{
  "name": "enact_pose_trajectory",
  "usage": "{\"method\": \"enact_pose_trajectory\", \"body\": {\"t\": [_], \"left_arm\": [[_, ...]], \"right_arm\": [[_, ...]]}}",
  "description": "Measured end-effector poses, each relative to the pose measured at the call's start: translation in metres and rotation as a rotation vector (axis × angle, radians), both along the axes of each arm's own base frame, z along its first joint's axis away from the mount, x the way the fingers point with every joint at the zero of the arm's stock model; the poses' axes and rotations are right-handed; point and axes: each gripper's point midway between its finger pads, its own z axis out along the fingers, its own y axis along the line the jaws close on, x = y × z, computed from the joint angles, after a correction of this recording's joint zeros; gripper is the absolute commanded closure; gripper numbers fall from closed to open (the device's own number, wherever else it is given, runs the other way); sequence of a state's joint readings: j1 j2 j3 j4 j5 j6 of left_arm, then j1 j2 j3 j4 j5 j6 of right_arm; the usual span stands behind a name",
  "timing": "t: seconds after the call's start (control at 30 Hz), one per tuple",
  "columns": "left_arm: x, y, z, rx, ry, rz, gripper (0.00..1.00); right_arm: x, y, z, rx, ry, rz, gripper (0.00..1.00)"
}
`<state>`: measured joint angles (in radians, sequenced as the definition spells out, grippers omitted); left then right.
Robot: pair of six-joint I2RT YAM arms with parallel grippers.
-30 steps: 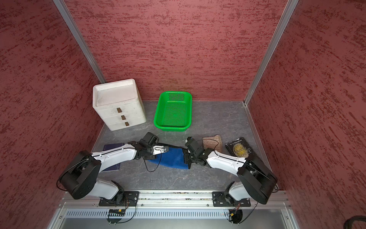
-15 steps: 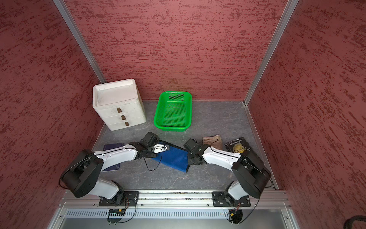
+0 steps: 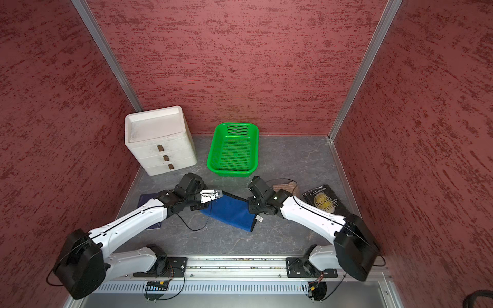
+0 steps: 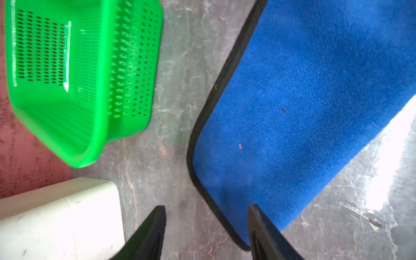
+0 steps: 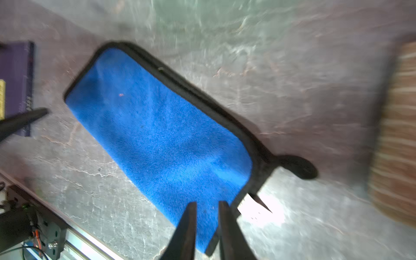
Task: Fold the square dishcloth
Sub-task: Adjust the cleaning item at the center of the board.
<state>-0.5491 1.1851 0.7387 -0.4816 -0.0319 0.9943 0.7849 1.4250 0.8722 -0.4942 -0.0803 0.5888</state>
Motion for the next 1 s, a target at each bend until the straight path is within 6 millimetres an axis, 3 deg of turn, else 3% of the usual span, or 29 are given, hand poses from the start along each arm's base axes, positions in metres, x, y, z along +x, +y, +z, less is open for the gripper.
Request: {"method": "enact_pose_trajectory", "body": {"t": [0.13,0.27,0.47,0.7,0.83,1.0], "left_arm": [[-0.007,0.013,-0.009,0.024,0.044,0.022,0.4],[-0.014,0.02,-0.025,0.053,0.08,0.025,0.41],[-0.005,0.015,-0.046,0.099,0.091,0.022,0.42],[0.013,0.005,-0.083,0.178,0.095,0.023,0.43],[0.042,-0.017,-0.079,0.171,0.022,0.019,0.43],[0.074,-0.047,-0.077,0.177,-0.094,-0.011,0.41]], "right_arm": [[-0.002,0.009,-0.043,-0.033,0.102,0.021,0.92],[-0.009,0.001,-0.066,-0.061,0.141,0.008,0.97],[-0.02,-0.008,-0.066,-0.04,0.127,-0.026,1.0],[-0.079,-0.019,-0.066,-0.068,0.159,0.019,0.99],[-0.102,-0.016,-0.063,-0.048,0.188,0.06,0.92],[-0.11,-0.012,-0.047,-0.004,0.189,0.116,0.85]]}}
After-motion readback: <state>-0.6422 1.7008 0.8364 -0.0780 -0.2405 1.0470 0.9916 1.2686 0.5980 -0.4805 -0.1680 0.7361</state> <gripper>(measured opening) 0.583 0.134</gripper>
